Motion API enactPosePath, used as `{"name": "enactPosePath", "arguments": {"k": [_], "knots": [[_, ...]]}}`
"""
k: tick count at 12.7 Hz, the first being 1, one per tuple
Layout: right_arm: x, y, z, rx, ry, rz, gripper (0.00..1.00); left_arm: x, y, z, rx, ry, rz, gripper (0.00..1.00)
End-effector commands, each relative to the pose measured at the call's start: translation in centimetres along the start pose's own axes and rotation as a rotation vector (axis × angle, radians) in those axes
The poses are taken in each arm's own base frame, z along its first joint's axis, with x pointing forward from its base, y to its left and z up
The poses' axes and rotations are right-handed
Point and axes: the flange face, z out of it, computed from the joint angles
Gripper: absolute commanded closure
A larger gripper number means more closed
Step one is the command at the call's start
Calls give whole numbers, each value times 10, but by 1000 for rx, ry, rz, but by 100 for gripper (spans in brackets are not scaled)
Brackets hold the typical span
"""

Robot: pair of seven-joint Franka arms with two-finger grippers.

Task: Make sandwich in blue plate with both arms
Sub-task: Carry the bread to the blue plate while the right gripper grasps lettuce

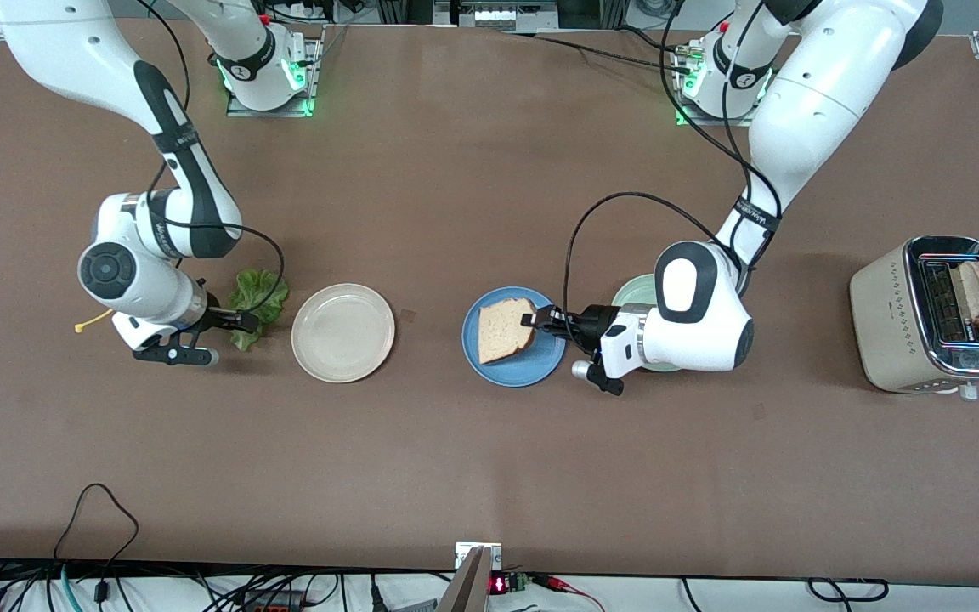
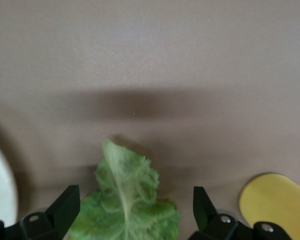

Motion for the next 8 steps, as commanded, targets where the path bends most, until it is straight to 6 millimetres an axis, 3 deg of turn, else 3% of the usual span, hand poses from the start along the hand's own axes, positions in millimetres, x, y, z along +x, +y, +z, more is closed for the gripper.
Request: {"name": "enactPosePath", "arguments": {"k": [1,2,3,4,7,8], "knots": [[-1,-8,10,8,15,46,0,-4,-13,11,-21,-4,61,100],[-1,-14,11,7,16,46,0,-4,-22,15,-11,1,58,99],[-3,-18,15,5,9,42,6,-4,-26,17,-5,8,50,77],[-3,-19,18,4,4,40,17,-3,-28,11,8,9,59,1],[-4,-20,25,4,-2,38,54,-9,-18,-15,108,-34,128,0],[-4,-19,26,3,-3,37,65,-12,-13,-34,163,-84,159,0]]}}
